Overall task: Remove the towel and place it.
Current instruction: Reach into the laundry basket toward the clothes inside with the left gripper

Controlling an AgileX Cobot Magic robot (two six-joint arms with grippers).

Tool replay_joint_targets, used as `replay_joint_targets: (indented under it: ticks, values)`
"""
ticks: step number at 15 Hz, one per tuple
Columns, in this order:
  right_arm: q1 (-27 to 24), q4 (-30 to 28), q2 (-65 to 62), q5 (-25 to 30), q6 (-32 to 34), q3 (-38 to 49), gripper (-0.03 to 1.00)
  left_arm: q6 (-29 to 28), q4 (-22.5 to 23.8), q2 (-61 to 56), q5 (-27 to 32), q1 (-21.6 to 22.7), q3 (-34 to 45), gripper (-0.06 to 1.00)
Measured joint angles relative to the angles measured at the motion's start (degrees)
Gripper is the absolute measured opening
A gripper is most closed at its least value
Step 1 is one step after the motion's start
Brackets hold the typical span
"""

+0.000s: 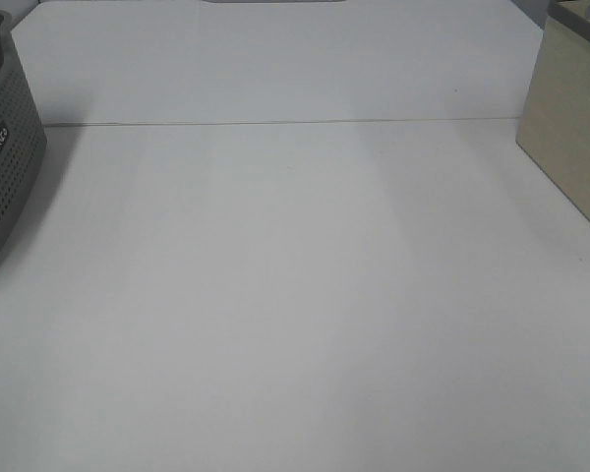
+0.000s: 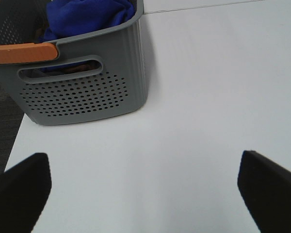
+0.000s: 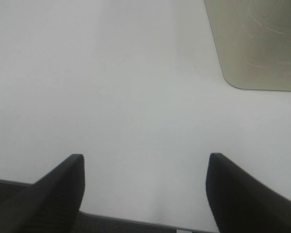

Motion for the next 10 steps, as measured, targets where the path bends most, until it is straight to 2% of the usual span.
replay_joint_targets:
  ticks: [7,10]
  values:
    - [0.0,0.0,0.0,0.0,0.0,0.0,0.7,0.0,0.4,0.0,0.0,0.0,0.0,0.99]
    - [0.0,0.0,0.0,0.0,0.0,0.0,0.7,0.11,2.01,0.0,0.0,0.0,0.0,0.99]
